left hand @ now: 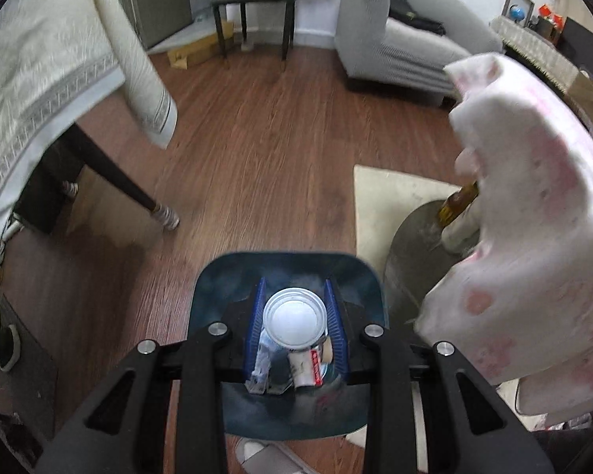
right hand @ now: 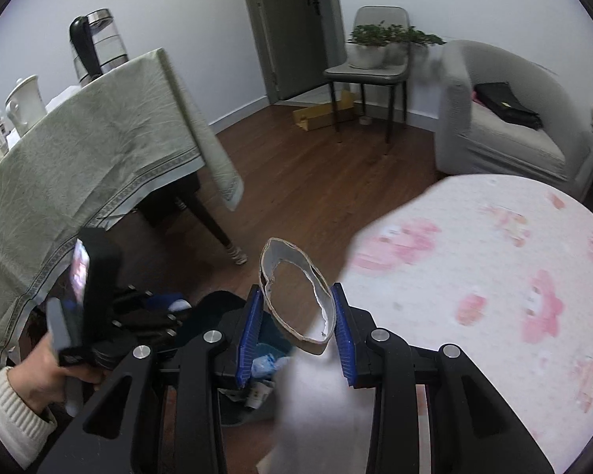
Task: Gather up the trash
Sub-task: 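Carry the white cap and tan cardboard ring over the teal bin with both tools, then open both tools to drop the cap and cardboard ring into the bin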
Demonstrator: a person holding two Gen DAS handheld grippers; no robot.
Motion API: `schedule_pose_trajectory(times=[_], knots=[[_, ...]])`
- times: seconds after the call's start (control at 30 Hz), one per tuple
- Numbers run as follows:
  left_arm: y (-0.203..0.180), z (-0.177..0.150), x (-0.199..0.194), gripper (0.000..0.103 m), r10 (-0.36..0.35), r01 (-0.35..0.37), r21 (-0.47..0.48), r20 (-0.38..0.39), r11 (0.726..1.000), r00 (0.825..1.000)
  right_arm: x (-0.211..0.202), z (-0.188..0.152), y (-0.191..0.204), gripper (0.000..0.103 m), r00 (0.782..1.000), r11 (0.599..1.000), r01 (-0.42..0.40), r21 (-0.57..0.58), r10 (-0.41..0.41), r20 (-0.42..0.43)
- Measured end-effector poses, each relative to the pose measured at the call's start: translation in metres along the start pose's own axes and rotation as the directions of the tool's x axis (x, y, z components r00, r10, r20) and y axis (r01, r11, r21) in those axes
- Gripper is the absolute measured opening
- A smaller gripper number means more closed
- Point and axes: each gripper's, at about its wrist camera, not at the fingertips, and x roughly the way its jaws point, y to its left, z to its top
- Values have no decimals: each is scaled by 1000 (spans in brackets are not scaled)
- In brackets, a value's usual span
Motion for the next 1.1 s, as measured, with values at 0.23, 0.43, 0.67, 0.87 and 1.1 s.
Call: schedule_pose_trajectory(times=[0.23,0.43,0.67,0.87,1.1], knots=[[20,-23,28,33,25,-24,11,-109,1000,994,30,5,35,35,999,999,-27,-27,25,-45],[38,-37,46,42,26,-28,-4,-178,1000,984,55,2,54,35,994,998,-37,-45,32,-100],[56,-33,28,58,5,-11,-49,-122,999,993,83,-7,69,35,987,997,-45,-58,35,-160],[72,-23,-6,58,2,-6,-105,-37,994,999,111,-21,78,35,975,997,-54,-52,41,-220],[86,-9,-43,45,23,-15,-153,47,988,999,143,-42,91,35,961,997,-37,-65,18,-277]])
